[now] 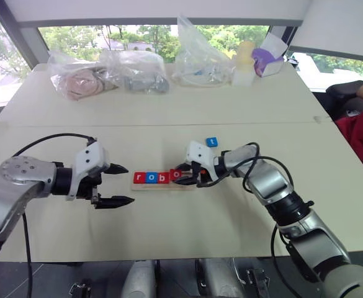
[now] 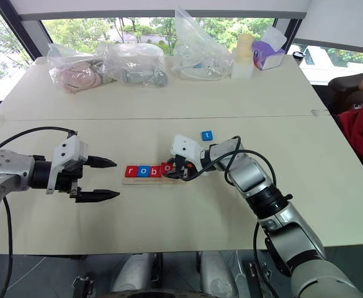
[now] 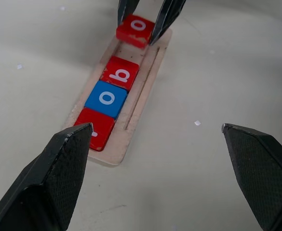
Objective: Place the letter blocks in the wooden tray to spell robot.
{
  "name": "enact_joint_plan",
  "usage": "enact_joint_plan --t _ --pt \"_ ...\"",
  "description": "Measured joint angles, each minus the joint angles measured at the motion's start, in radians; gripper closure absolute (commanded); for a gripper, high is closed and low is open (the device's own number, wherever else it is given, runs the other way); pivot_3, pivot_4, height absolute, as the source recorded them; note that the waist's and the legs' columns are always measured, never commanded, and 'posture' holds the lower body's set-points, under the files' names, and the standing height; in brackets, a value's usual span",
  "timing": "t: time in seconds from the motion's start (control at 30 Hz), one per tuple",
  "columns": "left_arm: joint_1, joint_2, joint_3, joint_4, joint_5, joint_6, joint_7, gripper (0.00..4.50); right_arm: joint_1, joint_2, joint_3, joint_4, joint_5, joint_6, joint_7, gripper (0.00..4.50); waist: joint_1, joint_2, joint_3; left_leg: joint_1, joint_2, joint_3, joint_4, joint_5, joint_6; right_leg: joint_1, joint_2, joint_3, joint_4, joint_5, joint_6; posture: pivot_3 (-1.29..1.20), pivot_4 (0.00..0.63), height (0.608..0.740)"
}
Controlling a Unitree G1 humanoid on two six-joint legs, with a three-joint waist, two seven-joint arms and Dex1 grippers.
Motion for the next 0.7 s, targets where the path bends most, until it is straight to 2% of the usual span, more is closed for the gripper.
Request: enact_joint_plan --t 0.2,0.7 --pt "-0.009 -0.032 0.000 -0.005 -0.013 0.022 0.035 0.00 0.000 0.008 0.022 0.040 -0.034 -0.020 -0.023 3.33 0.000 0.000 0.000 0.000 0.000 0.000 0.000 0.000 0.000 0.000 0.000 0.000 0.000 0.000 0.000 0.00 0.150 0.735" --pt "-0.006 -0.034 0.001 -0.023 -0.028 0.037 0.048 0.00 -0.002 0.012 0.025 0.091 -0.056 -0.080 -0.030 3.33 -0.001 0.000 0.000 0.000 0.000 0.000 0.000 0.000 0.000 0.000 0.000 0.000 0.000 0.000 0.000 0.00 0.150 0.735"
